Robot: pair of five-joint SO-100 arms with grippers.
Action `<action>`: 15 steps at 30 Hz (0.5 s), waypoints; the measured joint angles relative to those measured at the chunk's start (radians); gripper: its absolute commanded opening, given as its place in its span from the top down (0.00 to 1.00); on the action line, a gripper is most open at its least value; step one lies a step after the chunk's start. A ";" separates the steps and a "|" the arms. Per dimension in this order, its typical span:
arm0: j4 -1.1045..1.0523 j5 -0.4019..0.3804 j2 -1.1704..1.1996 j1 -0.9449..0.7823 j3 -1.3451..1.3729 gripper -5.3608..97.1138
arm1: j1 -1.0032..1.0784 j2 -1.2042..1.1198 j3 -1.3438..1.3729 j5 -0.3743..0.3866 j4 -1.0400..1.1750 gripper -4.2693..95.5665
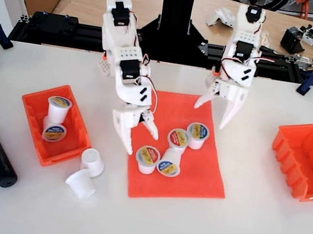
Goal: Sort the coffee pods, blue into left, red into right
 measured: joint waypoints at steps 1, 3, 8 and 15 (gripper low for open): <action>-0.011 0.000 -0.017 0.002 0.000 0.61 | 0.002 0.002 0.000 0.000 0.000 0.52; -0.041 0.000 -0.061 -0.005 0.000 0.61 | 0.002 0.002 0.000 0.000 0.000 0.52; -0.095 -0.025 -0.147 -0.017 0.002 0.61 | 0.002 0.014 0.000 -0.023 0.000 0.52; -0.106 -0.031 -0.163 -0.041 0.002 0.62 | 0.002 0.035 -0.023 -0.031 0.051 0.52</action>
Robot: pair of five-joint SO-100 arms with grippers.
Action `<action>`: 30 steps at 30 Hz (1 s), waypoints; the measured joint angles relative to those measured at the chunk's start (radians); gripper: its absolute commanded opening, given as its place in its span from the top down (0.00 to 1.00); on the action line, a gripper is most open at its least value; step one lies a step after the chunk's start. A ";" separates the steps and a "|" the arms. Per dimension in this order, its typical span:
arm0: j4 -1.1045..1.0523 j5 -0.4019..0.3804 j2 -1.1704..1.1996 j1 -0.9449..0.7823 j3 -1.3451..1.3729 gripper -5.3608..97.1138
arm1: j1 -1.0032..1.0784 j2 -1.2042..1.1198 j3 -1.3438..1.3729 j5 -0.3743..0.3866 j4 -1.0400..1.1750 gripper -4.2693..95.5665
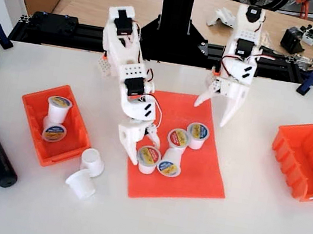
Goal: Sort the coffee pods, blue into left, red into right
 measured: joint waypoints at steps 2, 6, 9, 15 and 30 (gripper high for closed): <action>-0.008 0.008 0.000 0.003 -0.006 0.62 | 0.000 0.000 -0.003 0.000 0.008 0.52; -0.011 0.038 -0.005 0.000 -0.048 0.60 | 0.000 0.000 -0.003 0.000 0.017 0.52; -0.035 0.066 -0.006 -0.008 -0.061 0.60 | 0.000 0.002 -0.003 0.000 0.021 0.52; -0.114 0.074 -0.032 -0.005 -0.064 0.61 | 0.000 0.002 -0.003 0.000 0.021 0.52; -0.133 0.084 -0.057 -0.011 -0.083 0.73 | 0.000 0.002 -0.003 0.005 0.021 0.52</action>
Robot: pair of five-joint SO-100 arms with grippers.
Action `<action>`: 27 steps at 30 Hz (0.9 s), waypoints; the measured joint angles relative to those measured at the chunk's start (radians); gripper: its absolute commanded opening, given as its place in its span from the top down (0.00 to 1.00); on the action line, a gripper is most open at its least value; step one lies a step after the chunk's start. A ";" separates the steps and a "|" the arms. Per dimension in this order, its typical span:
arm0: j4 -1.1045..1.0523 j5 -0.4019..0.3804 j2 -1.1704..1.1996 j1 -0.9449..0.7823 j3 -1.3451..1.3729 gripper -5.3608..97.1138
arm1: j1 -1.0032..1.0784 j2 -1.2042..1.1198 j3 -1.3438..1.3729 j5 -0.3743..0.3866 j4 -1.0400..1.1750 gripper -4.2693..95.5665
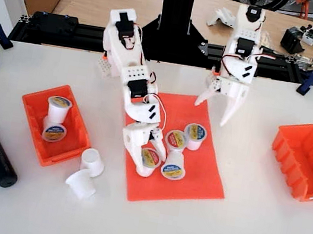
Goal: Sort the coffee pods, blue into left, red into right
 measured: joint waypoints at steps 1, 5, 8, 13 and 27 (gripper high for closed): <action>0.002 0.000 0.000 0.000 0.000 0.73 | 0.000 0.000 0.000 0.000 0.000 0.52; 0.018 0.000 -0.002 0.000 -0.002 0.75 | 0.000 0.000 0.000 0.000 0.000 0.52; 0.067 0.014 -0.002 0.000 -0.031 0.76 | 0.000 0.000 0.000 0.000 0.000 0.52; 0.253 0.051 -0.005 0.003 -0.150 0.79 | 0.000 0.000 0.000 0.002 0.006 0.52; 0.644 0.272 -0.003 -0.120 -0.528 0.79 | -0.011 0.055 -0.043 0.003 0.097 0.52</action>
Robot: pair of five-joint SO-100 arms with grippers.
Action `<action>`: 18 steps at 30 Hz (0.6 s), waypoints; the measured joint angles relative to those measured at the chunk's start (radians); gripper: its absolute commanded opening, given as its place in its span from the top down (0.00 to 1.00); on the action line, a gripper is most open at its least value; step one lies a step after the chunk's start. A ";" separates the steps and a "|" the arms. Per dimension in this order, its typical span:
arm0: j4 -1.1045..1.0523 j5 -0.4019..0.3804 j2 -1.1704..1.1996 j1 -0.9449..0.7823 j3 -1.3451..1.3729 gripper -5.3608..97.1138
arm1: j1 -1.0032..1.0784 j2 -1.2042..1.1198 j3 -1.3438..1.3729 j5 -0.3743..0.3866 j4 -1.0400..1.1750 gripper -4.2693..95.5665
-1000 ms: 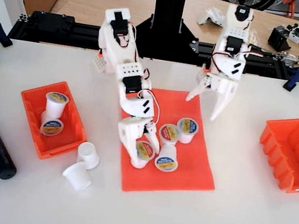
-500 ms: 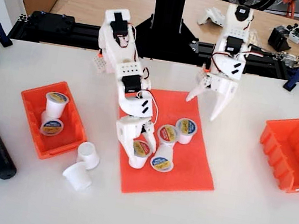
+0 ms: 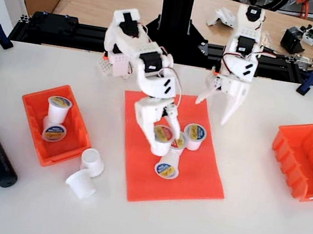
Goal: Sort the coffee pods, blue into left, red into right
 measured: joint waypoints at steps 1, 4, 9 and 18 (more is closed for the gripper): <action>0.002 0.029 0.000 -0.020 -0.005 0.78 | -0.015 0.014 -0.032 0.009 0.051 0.52; 0.002 0.124 0.000 -0.086 -0.020 0.78 | -0.084 0.043 -0.170 0.052 0.252 0.52; -0.055 0.304 -0.008 -0.229 -0.026 0.74 | -0.175 0.143 -0.244 0.127 0.454 0.52; -0.272 0.495 -0.126 -0.311 -0.037 0.63 | -0.176 0.169 -0.201 0.127 0.403 0.52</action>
